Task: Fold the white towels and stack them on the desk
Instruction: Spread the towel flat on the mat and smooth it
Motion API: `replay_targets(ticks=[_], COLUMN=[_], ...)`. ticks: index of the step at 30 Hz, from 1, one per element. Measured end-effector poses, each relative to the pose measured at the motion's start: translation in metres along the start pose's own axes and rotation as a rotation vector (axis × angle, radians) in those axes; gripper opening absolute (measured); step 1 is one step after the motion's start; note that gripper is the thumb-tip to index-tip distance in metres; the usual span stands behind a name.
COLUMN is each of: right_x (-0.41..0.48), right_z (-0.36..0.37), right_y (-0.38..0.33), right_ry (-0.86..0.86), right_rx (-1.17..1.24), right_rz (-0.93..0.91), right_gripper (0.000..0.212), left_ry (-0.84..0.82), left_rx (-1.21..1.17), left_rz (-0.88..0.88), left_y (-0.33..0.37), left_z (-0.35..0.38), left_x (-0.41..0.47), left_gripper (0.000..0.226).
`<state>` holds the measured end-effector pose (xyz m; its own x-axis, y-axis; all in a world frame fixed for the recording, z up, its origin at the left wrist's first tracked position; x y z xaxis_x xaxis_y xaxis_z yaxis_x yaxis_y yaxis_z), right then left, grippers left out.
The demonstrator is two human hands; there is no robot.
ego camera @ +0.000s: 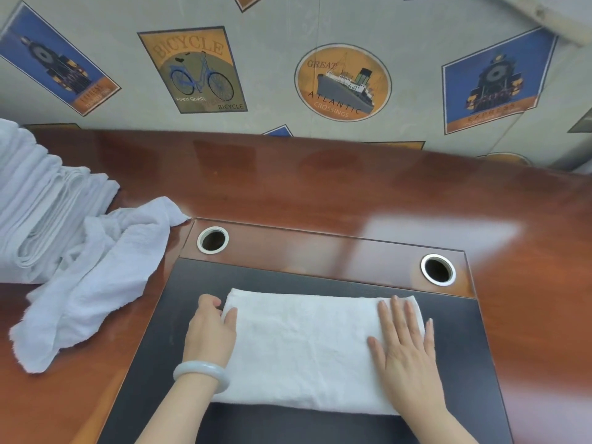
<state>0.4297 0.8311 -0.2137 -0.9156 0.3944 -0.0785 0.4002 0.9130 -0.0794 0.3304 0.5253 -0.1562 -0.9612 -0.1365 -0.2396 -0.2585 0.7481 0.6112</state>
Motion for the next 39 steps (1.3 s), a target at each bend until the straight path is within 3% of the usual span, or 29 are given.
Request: replay_targets(ticks=[2, 10, 17, 23, 29, 31, 33, 36, 39], right_x=[-0.002, -0.022, -0.021, -0.025, -0.028, -0.024, -0.022, -0.025, -0.025], right_z=[-0.001, 0.005, 0.004, 0.012, 0.017, 0.018, 0.011, 0.002, 0.009], right_y=[0.001, -0.015, -0.012, -0.013, -0.017, -0.017, -0.026, -0.064, -0.101], right_ry=[0.005, -0.032, -0.039, -0.029, 0.047, 0.075, 0.121, 0.117, 0.064], right_rx=[-0.001, 0.039, 0.013, 0.011, 0.049, 0.042, 0.053, 0.053, 0.055], right_rz=[0.009, 0.011, 0.010, 0.012, 0.043, 0.043, -0.015, -0.234, -0.319], right_gripper=[0.069, 0.070, 0.072, 0.070, 0.073, 0.075, 0.076, 0.069, 0.064], left_ry=[-0.016, 0.006, 0.063, 0.046, 0.063, 0.132, 0.214, 0.008, -0.201], left_rx=[0.069, 0.378, 0.305, 0.193, 0.348, 0.364, 0.396, 0.476, 0.554], left_rz=[-0.001, 0.112, 0.236, 0.103, 0.153, 0.251, 0.436, 0.635, 0.624], left_y=[-0.006, -0.025, -0.044, -0.038, -0.044, -0.038, -0.027, -0.005, -0.010], left_z=[-0.001, 0.009, 0.005, 0.006, 0.011, 0.013, 0.020, 0.041, 0.061], left_x=[-0.011, -0.053, -0.062, -0.072, -0.069, -0.070, -0.065, -0.056, -0.042], left_gripper=[0.017, 0.029, 0.026, 0.010, 0.040, 0.057, 0.058, 0.054, 0.059])
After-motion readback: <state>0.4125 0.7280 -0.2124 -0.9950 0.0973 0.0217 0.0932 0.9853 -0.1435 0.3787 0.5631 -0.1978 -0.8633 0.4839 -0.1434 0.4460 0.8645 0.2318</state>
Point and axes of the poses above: each hand's wrist, its own x-axis towards the middle knuckle, its own z-axis out of the palm, y = z × x, the point moved 2 cm from there along x, towards the middle knuckle, and after that the axes turned 10 degrees about z, right-handed, at the moved point
